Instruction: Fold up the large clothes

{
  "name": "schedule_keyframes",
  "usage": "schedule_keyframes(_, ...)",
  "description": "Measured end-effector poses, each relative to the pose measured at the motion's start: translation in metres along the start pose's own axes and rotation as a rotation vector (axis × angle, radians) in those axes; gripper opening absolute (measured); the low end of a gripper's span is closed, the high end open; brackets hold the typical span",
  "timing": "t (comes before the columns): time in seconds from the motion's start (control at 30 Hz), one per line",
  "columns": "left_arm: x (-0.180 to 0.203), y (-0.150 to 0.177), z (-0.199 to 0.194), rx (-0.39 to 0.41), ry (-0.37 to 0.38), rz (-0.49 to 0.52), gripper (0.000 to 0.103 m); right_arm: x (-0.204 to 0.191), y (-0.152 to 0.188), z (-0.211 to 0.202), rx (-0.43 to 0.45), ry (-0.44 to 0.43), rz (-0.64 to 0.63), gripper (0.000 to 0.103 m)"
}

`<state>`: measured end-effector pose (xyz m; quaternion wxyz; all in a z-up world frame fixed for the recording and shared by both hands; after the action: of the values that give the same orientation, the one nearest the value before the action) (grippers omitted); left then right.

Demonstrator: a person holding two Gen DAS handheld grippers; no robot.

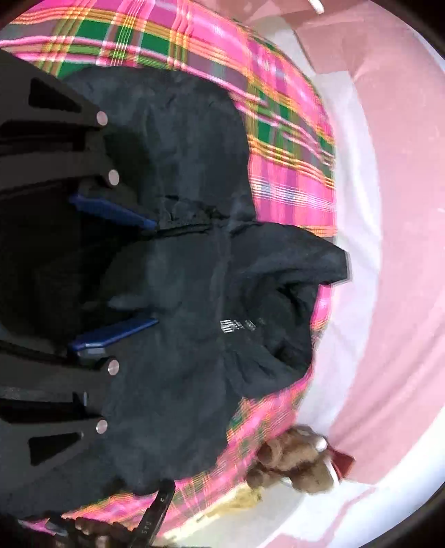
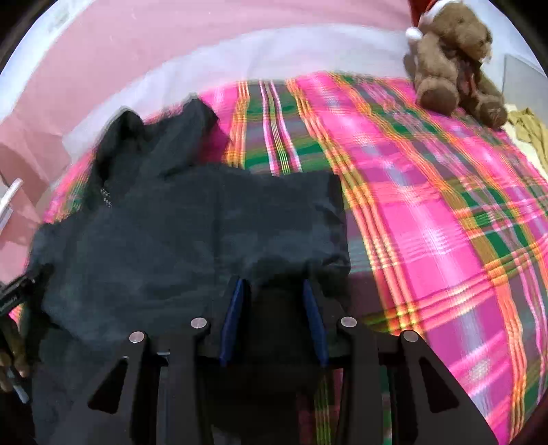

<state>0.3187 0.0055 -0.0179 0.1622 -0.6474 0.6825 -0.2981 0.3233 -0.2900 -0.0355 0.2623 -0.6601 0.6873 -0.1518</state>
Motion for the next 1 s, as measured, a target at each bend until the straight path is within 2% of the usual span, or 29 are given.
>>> schedule_keyframes(0.07,0.005,0.007,-0.013,0.023,0.007,0.031,0.056,-0.011,0.006,-0.017,0.032,-0.02,-0.027,0.036)
schedule_keyframes(0.13,0.008,0.011,-0.004,0.003,-0.03,0.066,0.056,-0.03,0.012,-0.022,0.039,-0.032,-0.085,0.036)
schedule_keyframes(0.17,0.006,0.014,0.008,-0.031,-0.062,0.066,0.056,-0.038,0.014,-0.017,0.023,-0.038,-0.105,0.036)
schedule_keyframes(0.23,-0.002,0.018,0.027,-0.078,-0.047,0.025,0.058,-0.046,0.018,0.001,-0.023,-0.033,-0.124,0.036)
schedule_keyframes(0.3,-0.004,0.02,0.03,-0.067,-0.04,0.016,0.059,-0.049,0.022,0.021,-0.066,-0.016,-0.136,0.036)
schedule_keyframes(0.47,-0.001,0.019,0.026,-0.074,-0.051,0.019,0.058,-0.05,0.023,0.024,-0.067,-0.003,-0.131,0.036)
schedule_keyframes(0.57,0.001,0.022,0.002,-0.064,-0.034,-0.009,0.058,-0.05,0.024,0.005,-0.054,0.005,-0.098,0.037)
schedule_keyframes(0.67,0.008,0.028,-0.029,-0.034,-0.033,0.007,0.058,-0.053,0.028,-0.026,0.0,0.014,-0.071,0.038)
schedule_keyframes(1.0,0.021,0.07,-0.126,0.046,0.01,-0.005,0.058,-0.093,0.066,-0.126,0.164,0.03,-0.075,0.038)
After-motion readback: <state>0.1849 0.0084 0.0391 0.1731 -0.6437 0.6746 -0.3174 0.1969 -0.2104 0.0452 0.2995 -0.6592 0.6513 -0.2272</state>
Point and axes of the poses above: each gripper's, at about its wrist camera, not at the fingertips, and z roughly the way its jaws point, x to its right, y to its underside, the point moved 2 cm from there along z, roughly the way its jaws point, and after that the axes turned 8 degrees about -x, right-handed, at the moved point
